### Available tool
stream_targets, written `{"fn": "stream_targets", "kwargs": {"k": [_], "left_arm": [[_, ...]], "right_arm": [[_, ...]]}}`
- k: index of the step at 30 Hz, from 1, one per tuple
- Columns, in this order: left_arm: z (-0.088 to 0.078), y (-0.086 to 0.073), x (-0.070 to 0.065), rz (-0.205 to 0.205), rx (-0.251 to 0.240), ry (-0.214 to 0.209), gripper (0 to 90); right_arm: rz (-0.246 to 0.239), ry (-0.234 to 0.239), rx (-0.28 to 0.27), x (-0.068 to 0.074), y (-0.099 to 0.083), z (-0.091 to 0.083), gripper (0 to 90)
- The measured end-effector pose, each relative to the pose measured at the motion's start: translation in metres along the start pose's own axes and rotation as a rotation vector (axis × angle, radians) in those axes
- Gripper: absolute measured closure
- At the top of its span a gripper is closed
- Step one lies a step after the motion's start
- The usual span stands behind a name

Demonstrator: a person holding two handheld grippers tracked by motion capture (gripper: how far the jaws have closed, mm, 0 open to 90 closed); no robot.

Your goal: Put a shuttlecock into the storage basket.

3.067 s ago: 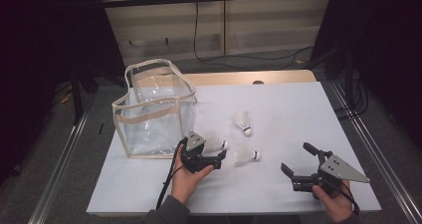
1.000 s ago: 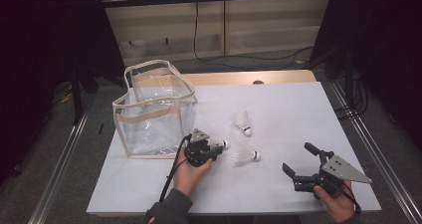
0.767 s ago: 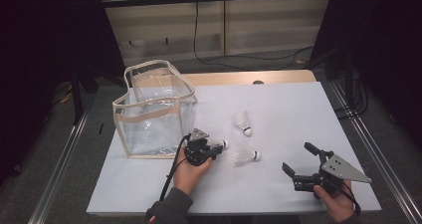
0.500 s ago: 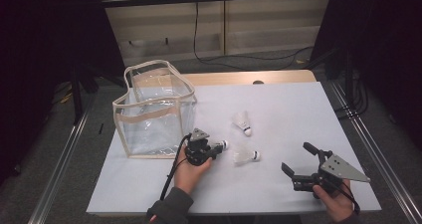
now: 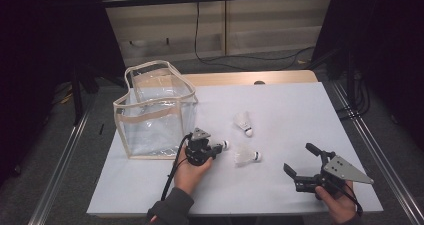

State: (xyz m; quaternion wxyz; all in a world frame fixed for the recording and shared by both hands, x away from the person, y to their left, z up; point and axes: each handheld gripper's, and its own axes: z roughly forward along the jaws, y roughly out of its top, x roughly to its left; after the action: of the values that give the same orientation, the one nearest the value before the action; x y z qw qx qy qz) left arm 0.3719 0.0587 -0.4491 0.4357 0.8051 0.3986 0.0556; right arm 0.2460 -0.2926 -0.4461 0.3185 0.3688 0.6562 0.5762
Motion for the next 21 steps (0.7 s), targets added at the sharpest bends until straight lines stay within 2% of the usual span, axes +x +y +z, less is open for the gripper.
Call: {"fn": "stream_targets", "kwargs": {"k": [7,13,21], "left_arm": [[-0.007,0.01,-0.005,0.001,0.007,-0.035,87.9],[-0.012,0.021,-0.008,-0.016,0.06,-0.064,88.6],[-0.022,0.033,-0.009,-0.012,0.071,-0.07,88.8]], "right_arm": [[0.002,-0.008,0.0,-0.001,0.0,-0.002,0.8],[-0.001,-0.012,-0.003,-0.003,0.0,-0.004,0.8],[0.002,-0.015,-0.005,-0.004,0.0,-0.005,0.8]]}}
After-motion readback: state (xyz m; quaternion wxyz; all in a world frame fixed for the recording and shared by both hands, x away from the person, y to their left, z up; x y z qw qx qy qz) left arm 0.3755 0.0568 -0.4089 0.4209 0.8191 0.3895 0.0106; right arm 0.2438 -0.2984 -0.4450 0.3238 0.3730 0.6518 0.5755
